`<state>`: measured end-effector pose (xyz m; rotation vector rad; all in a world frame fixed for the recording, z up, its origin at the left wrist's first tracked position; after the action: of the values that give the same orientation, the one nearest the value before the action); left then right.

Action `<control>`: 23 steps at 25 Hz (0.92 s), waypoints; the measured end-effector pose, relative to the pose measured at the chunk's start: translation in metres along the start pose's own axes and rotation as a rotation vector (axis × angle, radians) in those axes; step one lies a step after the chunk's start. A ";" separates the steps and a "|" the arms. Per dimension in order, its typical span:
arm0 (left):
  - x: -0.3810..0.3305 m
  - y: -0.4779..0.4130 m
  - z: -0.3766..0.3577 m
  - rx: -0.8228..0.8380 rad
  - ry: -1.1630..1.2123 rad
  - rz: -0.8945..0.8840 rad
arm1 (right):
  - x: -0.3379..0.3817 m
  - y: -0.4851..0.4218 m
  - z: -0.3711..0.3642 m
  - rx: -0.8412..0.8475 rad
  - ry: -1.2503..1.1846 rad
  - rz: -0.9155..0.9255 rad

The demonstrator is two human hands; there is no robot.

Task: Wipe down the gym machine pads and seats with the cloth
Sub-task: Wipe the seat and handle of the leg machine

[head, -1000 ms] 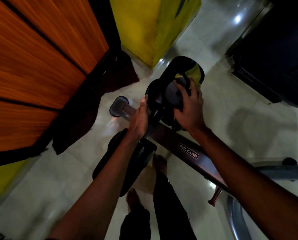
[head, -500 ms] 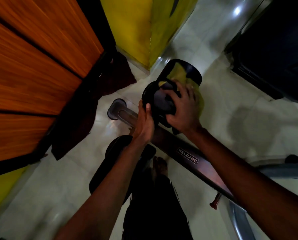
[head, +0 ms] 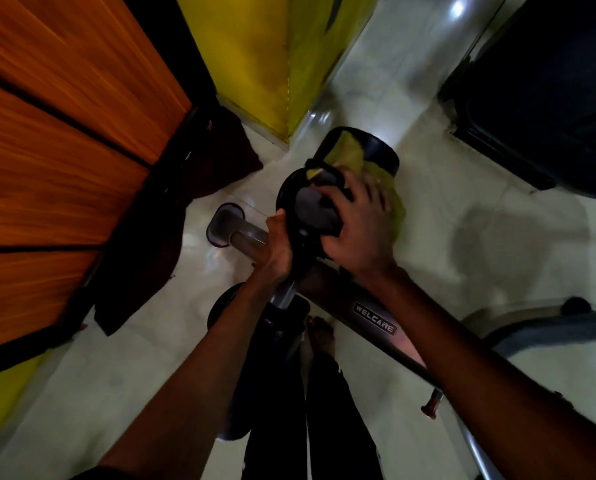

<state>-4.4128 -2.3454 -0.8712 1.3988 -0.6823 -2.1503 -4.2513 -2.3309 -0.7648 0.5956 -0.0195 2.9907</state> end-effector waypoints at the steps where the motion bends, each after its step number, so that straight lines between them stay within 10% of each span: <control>1: -0.007 -0.004 -0.002 0.032 0.018 -0.043 | 0.000 0.000 0.001 0.026 0.004 0.040; 8: -0.038 0.012 -0.003 -0.058 -0.287 -0.150 | -0.053 0.004 0.019 -0.276 -0.527 -0.260; 15: -0.014 -0.028 -0.015 0.136 -0.110 0.102 | -0.047 0.022 0.005 -0.143 -0.512 -0.150; 17: -0.033 -0.029 -0.006 0.045 -0.472 -0.058 | -0.062 0.016 0.003 -0.203 -0.571 -0.245; 20: -0.082 0.003 -0.011 -0.076 -0.362 -0.413 | -0.064 0.013 -0.002 -0.298 -0.586 -0.362; 23: -0.075 0.009 -0.028 -0.079 -0.479 -0.397 | -0.056 0.017 0.001 -0.305 -0.545 -0.315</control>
<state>-4.3593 -2.3086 -0.8242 1.0457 -0.5025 -2.8402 -4.2005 -2.3528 -0.7853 1.2132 -0.3715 2.3768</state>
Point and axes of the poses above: each hand's wrist, its own y-axis away from the middle knuckle, its own z-axis out of the back of the hand, x = y × z, the point moved 10 cm from there along -y, towards the middle knuckle, and after that the axes turned 2 degrees about -y, right-handed, at the moved point
